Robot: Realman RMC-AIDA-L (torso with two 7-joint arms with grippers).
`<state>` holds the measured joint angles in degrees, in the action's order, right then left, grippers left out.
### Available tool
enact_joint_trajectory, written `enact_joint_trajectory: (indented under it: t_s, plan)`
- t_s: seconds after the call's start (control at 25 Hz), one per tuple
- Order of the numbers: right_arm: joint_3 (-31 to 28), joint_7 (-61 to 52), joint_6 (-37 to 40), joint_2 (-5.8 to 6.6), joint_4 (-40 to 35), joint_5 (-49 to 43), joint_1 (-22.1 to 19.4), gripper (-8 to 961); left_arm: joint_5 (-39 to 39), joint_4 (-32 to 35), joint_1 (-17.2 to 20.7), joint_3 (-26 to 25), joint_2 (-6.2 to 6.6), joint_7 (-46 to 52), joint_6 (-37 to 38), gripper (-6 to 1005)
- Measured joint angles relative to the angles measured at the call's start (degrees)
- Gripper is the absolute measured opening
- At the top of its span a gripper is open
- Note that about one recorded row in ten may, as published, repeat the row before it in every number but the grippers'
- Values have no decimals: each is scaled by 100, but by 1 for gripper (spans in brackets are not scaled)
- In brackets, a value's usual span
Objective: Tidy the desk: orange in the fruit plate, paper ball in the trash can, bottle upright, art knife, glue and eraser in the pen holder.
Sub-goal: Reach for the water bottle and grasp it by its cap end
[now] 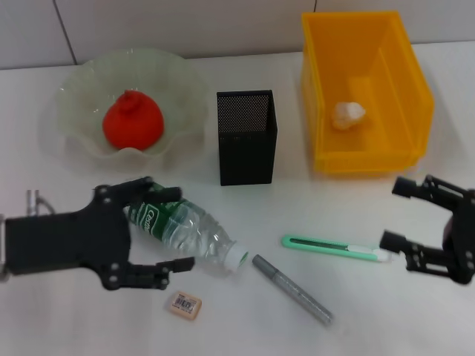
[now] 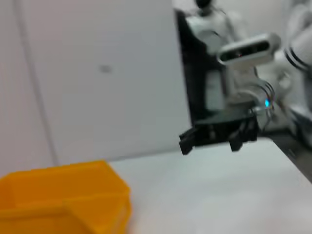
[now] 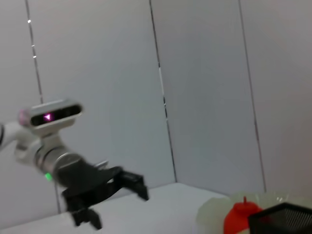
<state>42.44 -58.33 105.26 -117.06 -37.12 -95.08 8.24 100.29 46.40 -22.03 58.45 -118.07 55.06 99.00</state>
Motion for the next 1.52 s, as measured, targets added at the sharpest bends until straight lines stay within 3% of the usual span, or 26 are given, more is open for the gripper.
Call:
enact_joint_trajectory:
  t_s: [0.32,0.48,0.52,0.56,0.68,0.72,0.76,0.8,0.92,1.04,1.36,1.4,1.52]
  plan:
    - [-301,1825,3,-94,917,-66,-280,816,989,336,-974,98,-21,139,13,846]
    - [-379,1491,-221,-72,1078,-547,-304,816,1717,457,-1566,509,-47,494,-169,846]
    - [-379,1491,-221,-72,1078,-547,-304,817,1717,457,-1566,509,-47,494,-169,846]
    - [-381,1391,-316,-71,1044,-666,-286,817,1887,490,-1759,882,-57,699,-403,846]
    - [-381,1136,-416,-71,936,-810,-240,817,1932,517,-1816,1048,-60,763,-506,846]
    - [-381,1017,-442,-71,887,-846,-226,817,2026,624,-1929,1495,-63,936,-760,846]
    - [-381,1017,-442,-71,887,-846,-226,817,2026,624,-1929,1495,-63,936,-760,846]
    - [-379,843,-486,-70,797,-898,-211,817,2109,828,-1997,1968,-78,1064,-998,846]
    - [-378,706,-523,-63,710,-958,-205,817,2179,1014,-2025,2314,-90,1104,-1172,846]
    - [-378,545,-544,-56,618,-1057,-228,816,2512,1462,-2068,3042,-105,1274,-1495,845]
    - [-421,474,-560,-99,625,-1094,-275,816,2864,1653,-2327,3570,-110,1424,-1614,845]
    - [-421,472,-560,-103,638,-1095,-276,816,3085,1671,-2416,3879,-110,1552,-1704,845]
    - [-422,471,-560,-105,653,-1099,-278,817,3188,1671,-2470,4113,-111,1642,-1764,845]
